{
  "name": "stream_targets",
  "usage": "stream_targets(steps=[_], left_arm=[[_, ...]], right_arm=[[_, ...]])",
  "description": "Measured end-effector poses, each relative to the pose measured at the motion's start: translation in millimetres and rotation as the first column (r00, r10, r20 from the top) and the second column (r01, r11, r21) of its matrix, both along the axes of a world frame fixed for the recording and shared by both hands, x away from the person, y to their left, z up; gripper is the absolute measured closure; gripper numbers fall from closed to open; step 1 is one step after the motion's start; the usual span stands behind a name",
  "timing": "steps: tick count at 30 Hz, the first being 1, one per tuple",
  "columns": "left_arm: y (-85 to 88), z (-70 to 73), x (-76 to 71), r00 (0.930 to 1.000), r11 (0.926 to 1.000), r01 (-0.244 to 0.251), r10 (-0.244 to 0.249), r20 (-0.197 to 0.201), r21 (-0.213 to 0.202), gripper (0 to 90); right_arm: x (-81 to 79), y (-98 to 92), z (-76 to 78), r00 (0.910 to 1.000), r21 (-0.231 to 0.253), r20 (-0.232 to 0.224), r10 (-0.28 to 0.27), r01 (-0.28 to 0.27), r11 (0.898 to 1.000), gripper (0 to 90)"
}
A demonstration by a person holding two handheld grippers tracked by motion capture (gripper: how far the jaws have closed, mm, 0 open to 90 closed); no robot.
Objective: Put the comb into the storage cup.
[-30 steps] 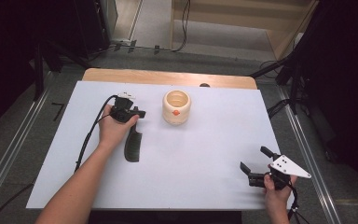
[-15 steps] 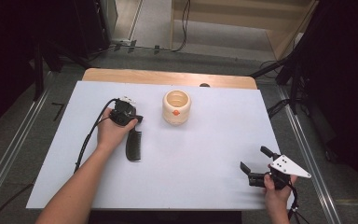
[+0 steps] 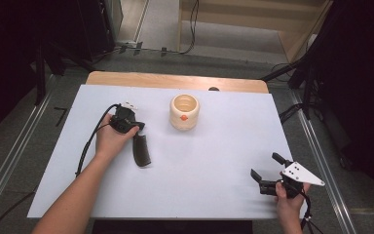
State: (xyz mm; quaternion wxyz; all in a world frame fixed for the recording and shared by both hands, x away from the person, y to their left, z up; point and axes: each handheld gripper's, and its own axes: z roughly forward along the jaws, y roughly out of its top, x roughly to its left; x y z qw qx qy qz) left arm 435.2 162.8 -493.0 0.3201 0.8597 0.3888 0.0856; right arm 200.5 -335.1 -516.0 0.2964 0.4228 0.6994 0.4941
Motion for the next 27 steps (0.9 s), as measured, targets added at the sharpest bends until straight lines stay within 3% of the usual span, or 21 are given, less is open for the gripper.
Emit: stream_targets(steps=[7, 13, 19, 27], left_arm=[[5.1, 0.9, 2.8, 0.9996, 0.9995, -0.022, 0.022, 0.017, 0.023, 90.0], [10.5, 0.9, 11.2, 0.9967, 0.9968, -0.069, 0.067, 0.047, 0.041, 90.0], [14.6, 2.7, 17.8, 0.9955, 0.9943, -0.088, 0.086, 0.039, 0.059, 90.0], [30.4, 3.6, 14.3, 0.9935, 0.9926, -0.113, 0.112, 0.019, 0.045, 90.0]], right_arm=[[0.0, -0.2, 0.1, 1.0, -0.002, -0.001, 0.001, -0.001, 1.0, 0.0], [0.3, 0.2, -0.1, 1.0, -0.002, -0.001, -0.001, 0.001, 1.0, 0.0], [0.2, 0.4, -0.1, 1.0, -0.004, -0.002, -0.001, 0.001, 1.0, 0.0], [0.2, 0.4, -0.2, 1.0, -0.004, -0.001, 0.0, 0.0, 1.0, 0.0]])
